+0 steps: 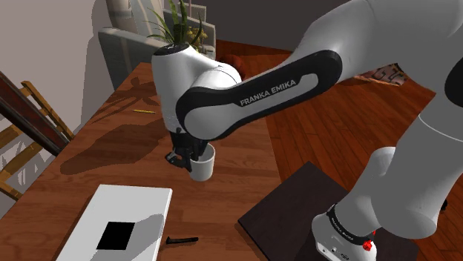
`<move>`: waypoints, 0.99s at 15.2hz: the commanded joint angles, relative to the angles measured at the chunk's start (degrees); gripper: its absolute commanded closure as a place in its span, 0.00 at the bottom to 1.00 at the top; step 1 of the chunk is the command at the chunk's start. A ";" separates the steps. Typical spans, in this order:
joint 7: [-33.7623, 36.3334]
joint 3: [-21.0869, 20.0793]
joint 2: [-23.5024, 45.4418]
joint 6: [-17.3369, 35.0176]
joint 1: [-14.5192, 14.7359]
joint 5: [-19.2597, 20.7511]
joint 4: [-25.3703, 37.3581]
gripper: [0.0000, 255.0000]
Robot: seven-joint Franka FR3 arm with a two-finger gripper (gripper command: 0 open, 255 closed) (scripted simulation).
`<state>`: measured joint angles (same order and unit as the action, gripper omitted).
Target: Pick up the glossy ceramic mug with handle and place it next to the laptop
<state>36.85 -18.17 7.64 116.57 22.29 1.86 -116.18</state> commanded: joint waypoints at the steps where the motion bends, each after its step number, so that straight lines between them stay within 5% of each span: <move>1: 0.27 0.00 0.66 1.35 0.09 0.24 -0.70 1.00; 15: 1.91 0.62 6.92 10.99 0.66 2.76 -4.42 1.00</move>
<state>38.60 -17.69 13.66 126.64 22.88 4.25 -120.57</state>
